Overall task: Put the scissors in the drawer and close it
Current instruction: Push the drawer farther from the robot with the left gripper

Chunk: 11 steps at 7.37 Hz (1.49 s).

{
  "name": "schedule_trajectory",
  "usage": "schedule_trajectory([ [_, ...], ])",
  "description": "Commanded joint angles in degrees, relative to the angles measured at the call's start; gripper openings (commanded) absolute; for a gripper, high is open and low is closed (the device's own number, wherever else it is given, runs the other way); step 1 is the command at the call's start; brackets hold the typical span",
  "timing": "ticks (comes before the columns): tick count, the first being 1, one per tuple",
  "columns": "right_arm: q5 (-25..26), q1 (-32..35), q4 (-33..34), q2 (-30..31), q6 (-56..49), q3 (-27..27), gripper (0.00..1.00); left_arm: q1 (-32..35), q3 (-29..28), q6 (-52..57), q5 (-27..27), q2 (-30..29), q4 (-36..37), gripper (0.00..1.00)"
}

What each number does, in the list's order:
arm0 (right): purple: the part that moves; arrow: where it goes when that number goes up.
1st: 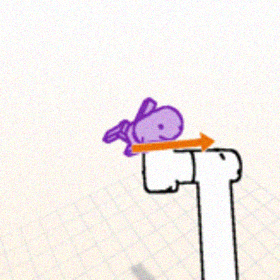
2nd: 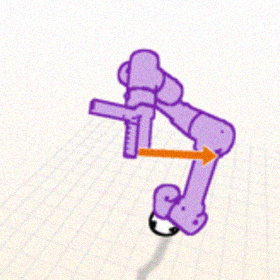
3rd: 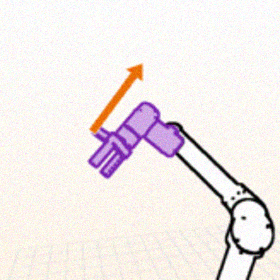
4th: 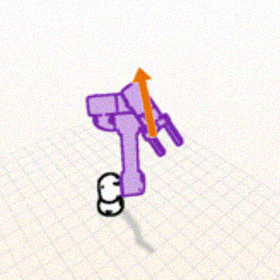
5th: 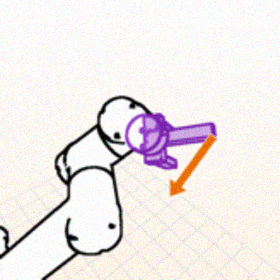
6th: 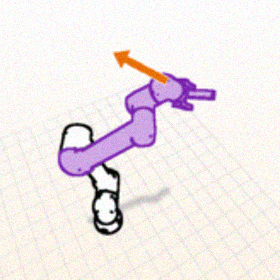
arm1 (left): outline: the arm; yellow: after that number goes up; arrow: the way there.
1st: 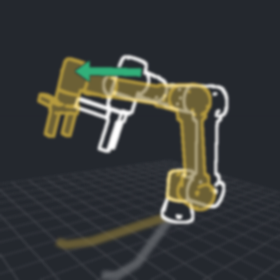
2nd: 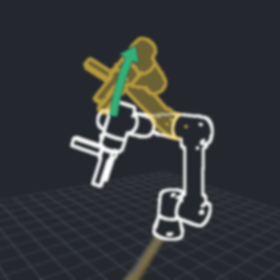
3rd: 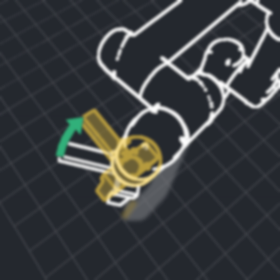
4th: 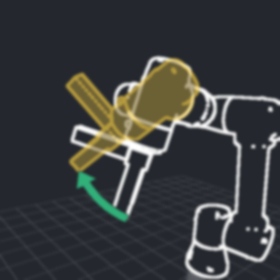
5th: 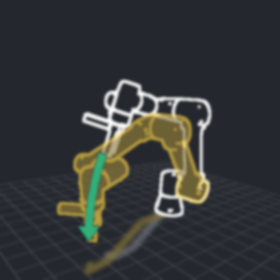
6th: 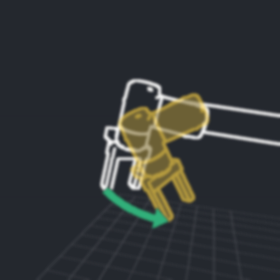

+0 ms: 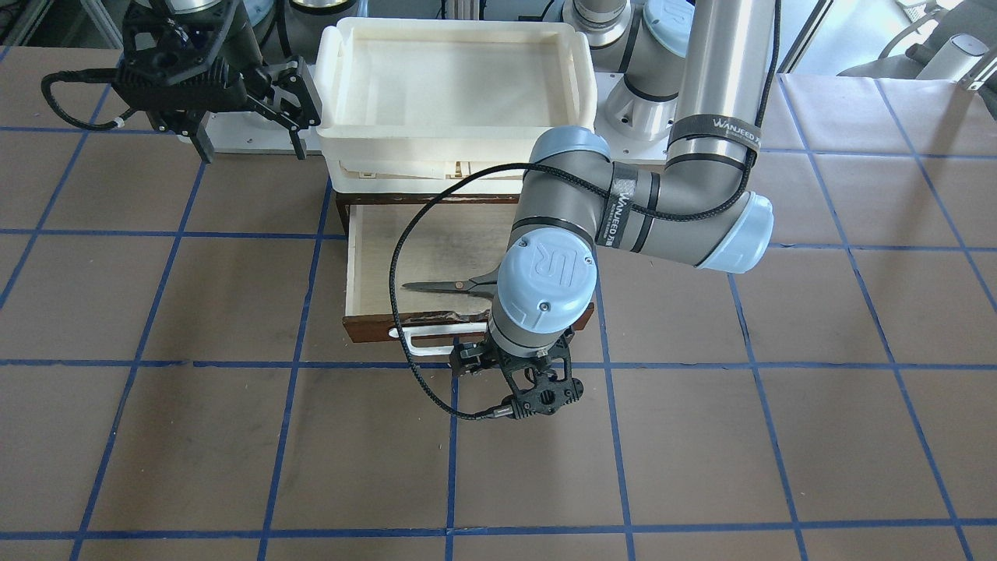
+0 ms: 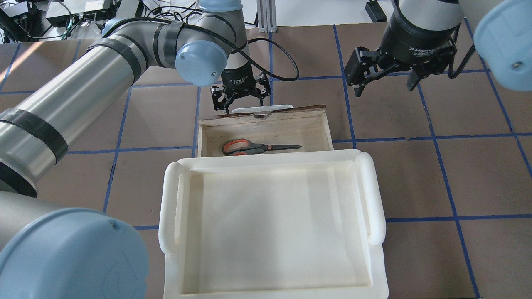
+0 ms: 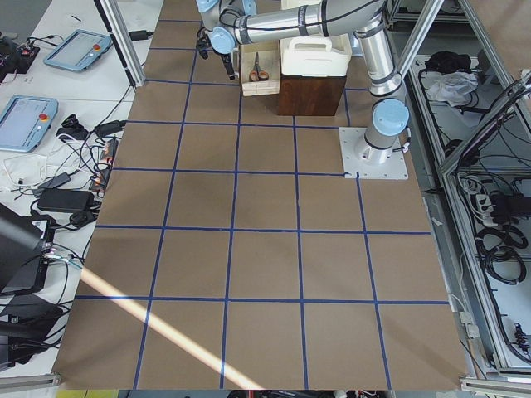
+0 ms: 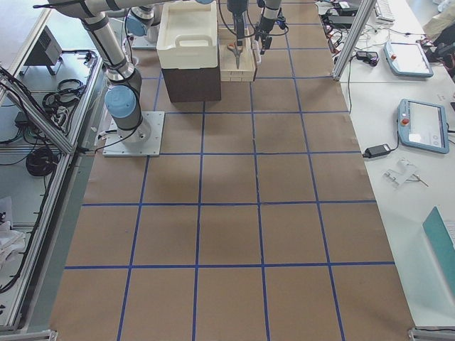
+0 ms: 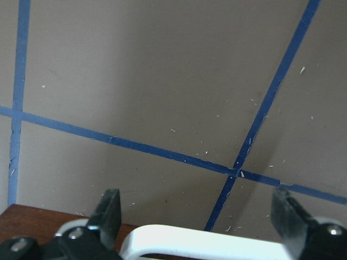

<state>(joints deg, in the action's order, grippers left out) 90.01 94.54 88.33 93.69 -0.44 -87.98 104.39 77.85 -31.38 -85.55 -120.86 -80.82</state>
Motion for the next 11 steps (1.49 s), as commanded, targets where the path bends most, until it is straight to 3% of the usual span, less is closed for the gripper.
schedule_trajectory([
  [1, 0.0, -0.1, 0.0, 0.0, 0.0, 0.0, 1.0, 0.1, -0.1, 0.0, 0.6, 0.7, -2.8, 1.0],
  [11, 0.0, 0.0, 0.0, 0.0, 0.0, 0.0, 1.0, 0.7, 0.2, -0.2, 2.0, 2.9, -9.6, 1.0],
])
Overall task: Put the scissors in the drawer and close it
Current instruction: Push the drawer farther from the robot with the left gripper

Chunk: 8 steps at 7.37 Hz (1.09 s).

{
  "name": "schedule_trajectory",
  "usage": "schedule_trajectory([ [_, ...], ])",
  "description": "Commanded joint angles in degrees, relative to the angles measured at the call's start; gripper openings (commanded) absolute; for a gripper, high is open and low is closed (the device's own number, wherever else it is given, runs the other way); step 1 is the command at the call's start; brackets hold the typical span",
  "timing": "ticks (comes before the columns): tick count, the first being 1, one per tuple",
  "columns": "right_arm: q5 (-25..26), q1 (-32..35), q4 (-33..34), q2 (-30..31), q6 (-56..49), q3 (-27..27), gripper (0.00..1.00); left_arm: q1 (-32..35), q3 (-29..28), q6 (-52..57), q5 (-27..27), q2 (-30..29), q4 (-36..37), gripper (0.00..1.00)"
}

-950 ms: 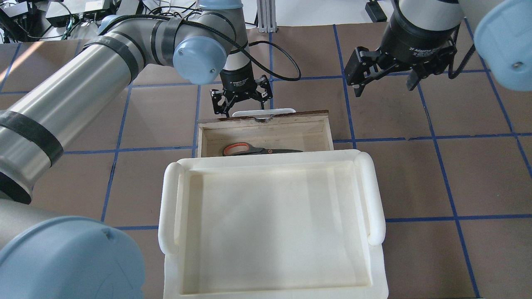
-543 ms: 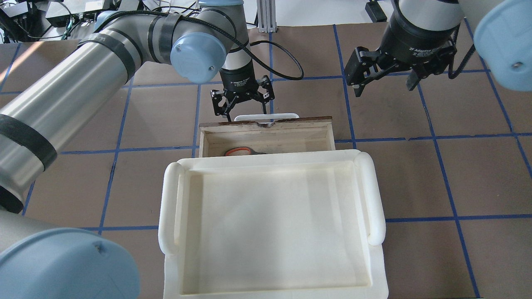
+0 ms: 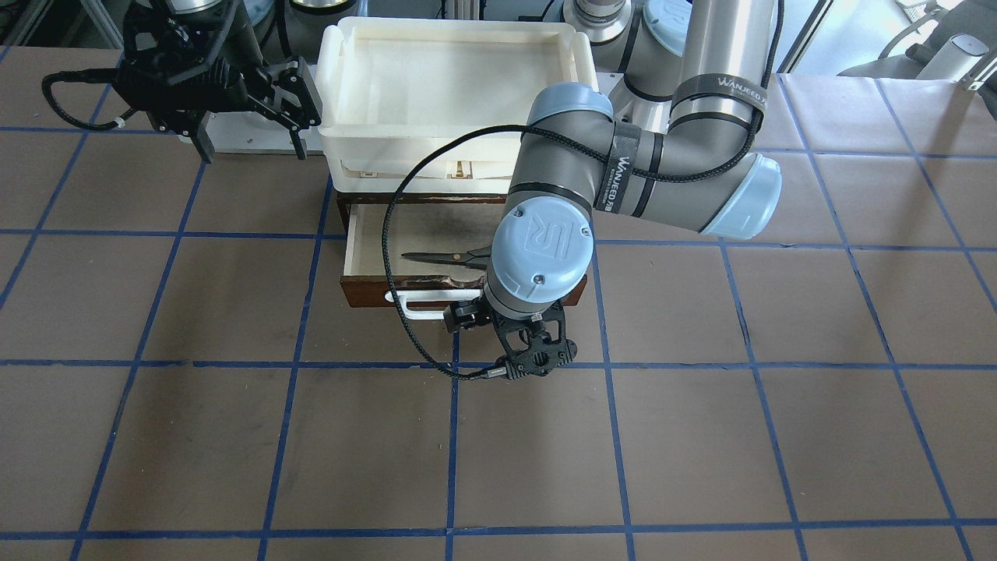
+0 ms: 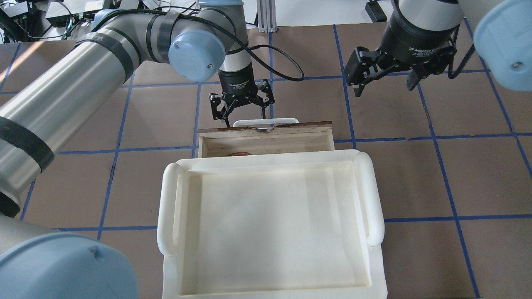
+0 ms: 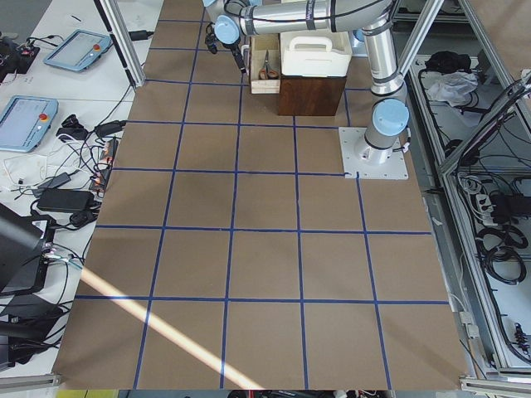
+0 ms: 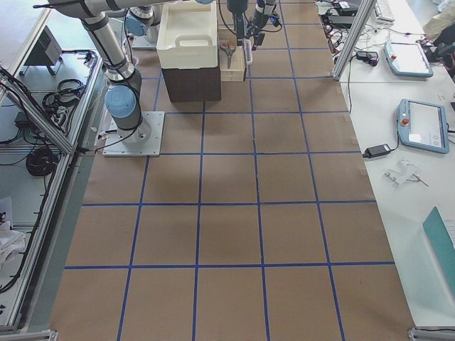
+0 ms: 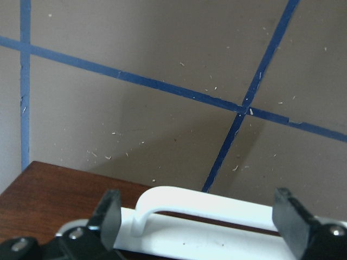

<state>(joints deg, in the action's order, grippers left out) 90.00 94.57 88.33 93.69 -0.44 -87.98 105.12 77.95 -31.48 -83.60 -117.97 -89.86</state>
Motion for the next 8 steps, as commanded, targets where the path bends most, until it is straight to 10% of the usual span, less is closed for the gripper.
schedule_trajectory([
  [1, 0.0, 0.0, 0.0, 0.0, 0.0, 0.0, 1.0, 0.0, 0.1, 0.0, 0.0, 0.0, -1.9, 1.0],
  [8, 0.0, 0.0, 0.0, 0.0, 0.0, 0.0, 1.0, 1.0, 0.4, -0.1, 0.3, 0.6, -10.4, 1.0],
])
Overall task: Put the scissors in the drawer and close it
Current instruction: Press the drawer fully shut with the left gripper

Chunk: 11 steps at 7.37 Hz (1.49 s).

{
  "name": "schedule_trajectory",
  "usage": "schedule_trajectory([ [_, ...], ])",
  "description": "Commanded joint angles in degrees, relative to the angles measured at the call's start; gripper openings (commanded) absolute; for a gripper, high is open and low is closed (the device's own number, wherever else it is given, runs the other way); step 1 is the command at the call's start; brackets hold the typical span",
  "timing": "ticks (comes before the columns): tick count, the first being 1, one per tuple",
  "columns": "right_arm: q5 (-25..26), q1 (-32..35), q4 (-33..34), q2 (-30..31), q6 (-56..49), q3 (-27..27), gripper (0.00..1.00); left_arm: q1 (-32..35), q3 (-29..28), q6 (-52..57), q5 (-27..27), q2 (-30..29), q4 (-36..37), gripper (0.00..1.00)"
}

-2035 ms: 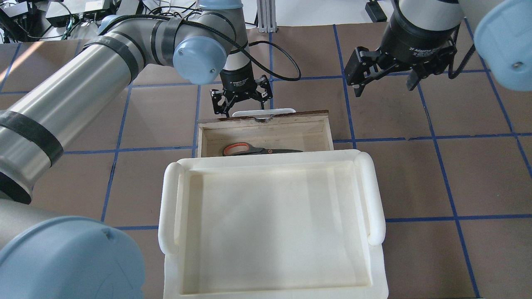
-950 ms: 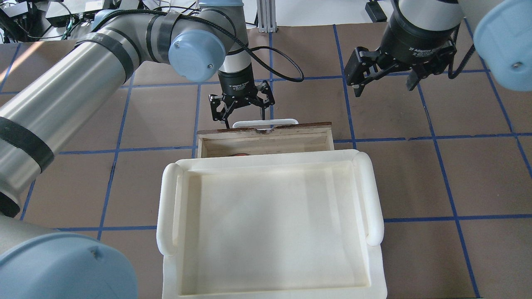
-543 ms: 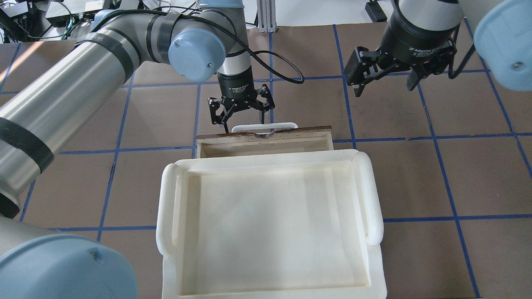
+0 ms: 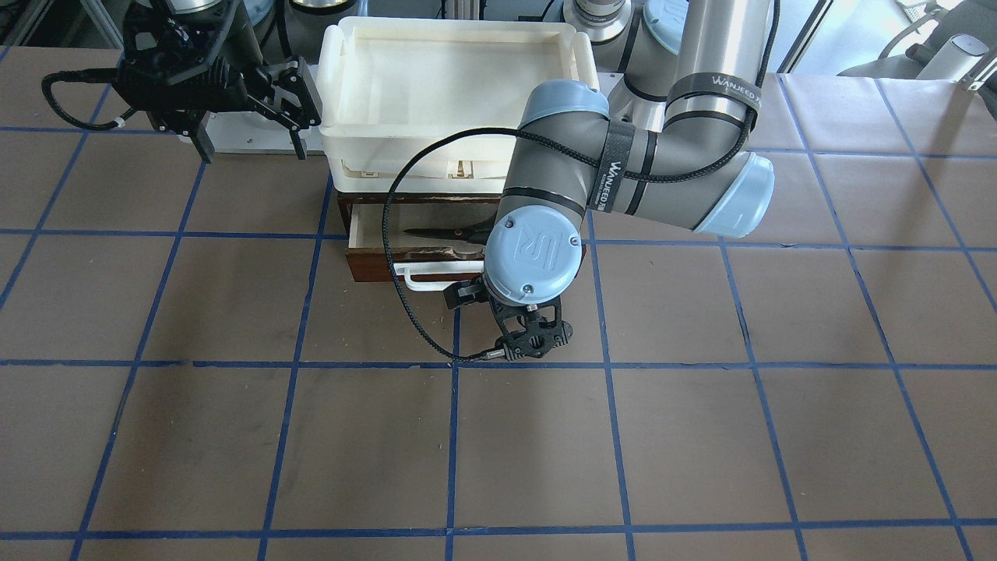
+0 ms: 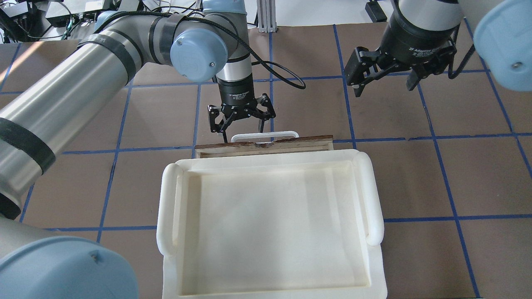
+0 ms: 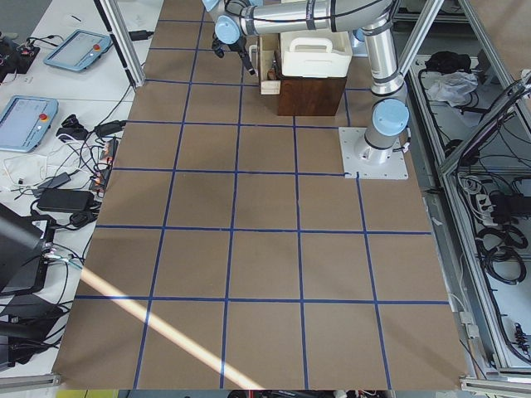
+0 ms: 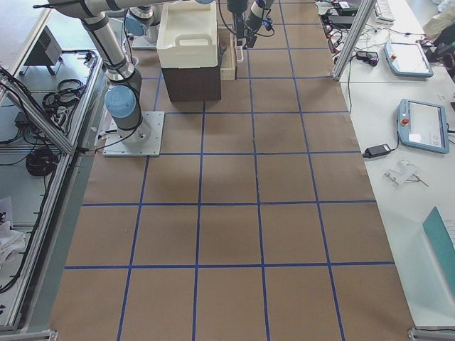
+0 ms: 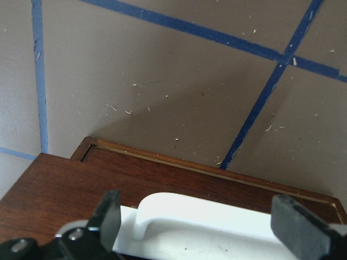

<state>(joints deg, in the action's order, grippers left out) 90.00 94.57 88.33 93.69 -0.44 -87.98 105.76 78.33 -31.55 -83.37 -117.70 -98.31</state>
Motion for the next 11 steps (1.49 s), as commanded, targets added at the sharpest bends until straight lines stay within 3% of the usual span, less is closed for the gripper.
schedule_trajectory([
  [1, 0.0, 0.0, 0.0, 0.0, 0.0, 0.0, 1.0, 0.3, 0.2, 0.0, 0.0, 0.5, -2.5, 1.0],
  [11, 0.0, 0.0, 0.0, 0.0, 0.0, 0.0, 1.0, 0.4, 3.0, -0.4, 1.8, 1.5, -4.6, 1.0],
])
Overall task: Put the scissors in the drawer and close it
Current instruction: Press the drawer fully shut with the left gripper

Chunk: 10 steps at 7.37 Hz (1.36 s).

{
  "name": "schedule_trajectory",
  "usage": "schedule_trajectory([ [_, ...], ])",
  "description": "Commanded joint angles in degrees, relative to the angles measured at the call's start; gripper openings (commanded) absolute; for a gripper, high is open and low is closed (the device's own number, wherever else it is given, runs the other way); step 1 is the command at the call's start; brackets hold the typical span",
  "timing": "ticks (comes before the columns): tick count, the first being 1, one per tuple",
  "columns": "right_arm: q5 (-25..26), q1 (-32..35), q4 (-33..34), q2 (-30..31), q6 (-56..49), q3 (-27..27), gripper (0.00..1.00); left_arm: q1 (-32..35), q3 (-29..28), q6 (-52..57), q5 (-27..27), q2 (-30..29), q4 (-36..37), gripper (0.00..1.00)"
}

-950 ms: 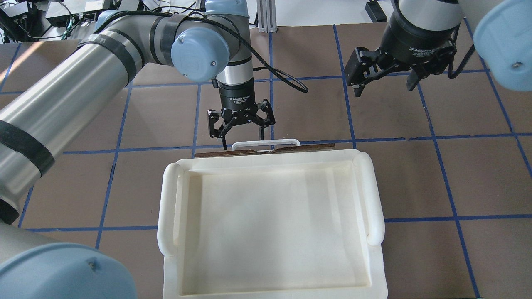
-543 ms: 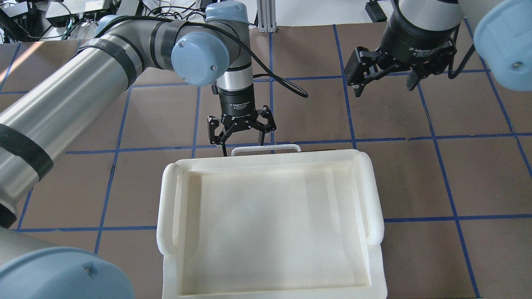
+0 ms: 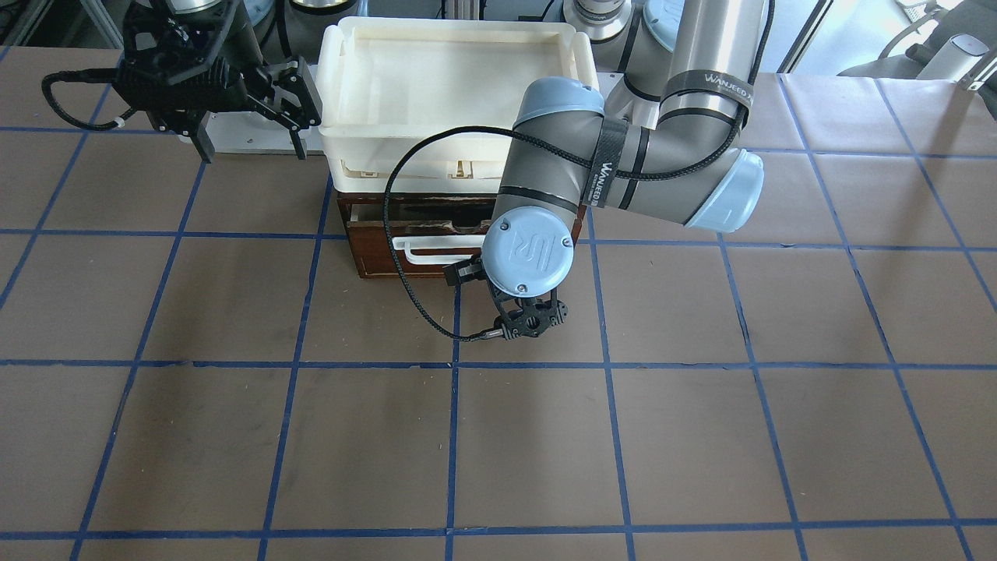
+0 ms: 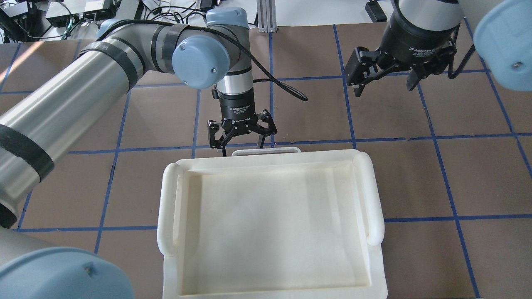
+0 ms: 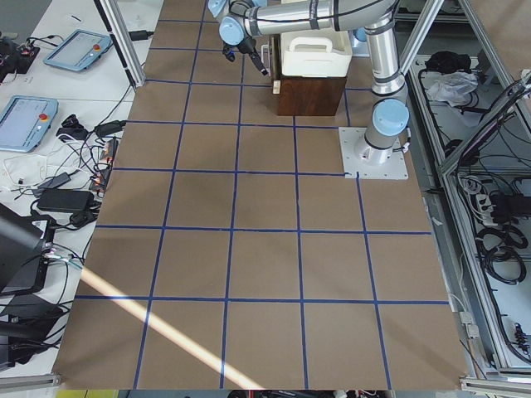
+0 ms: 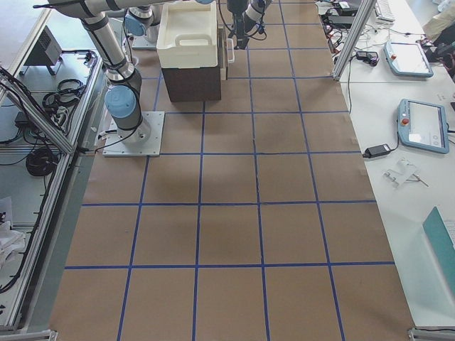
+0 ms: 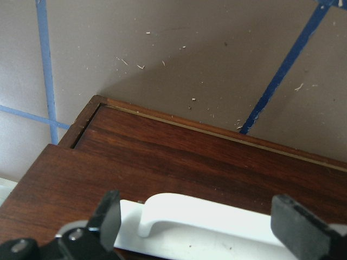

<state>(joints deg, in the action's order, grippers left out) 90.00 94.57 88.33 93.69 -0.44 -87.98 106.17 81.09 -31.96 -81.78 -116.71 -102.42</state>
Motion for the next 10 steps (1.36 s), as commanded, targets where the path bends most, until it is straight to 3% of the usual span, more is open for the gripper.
schedule_trajectory([
  [1, 0.0, 0.0, 0.0, 0.0, 0.0, 0.0, 1.0, 0.0, 0.2, 0.0, 0.3, 0.3, -0.6, 1.0],
  [10, 0.0, 0.0, 0.0, 0.0, 0.0, 0.0, 1.0, 0.1, 1.6, 0.1, 0.2, 0.6, -2.4, 1.0],
])
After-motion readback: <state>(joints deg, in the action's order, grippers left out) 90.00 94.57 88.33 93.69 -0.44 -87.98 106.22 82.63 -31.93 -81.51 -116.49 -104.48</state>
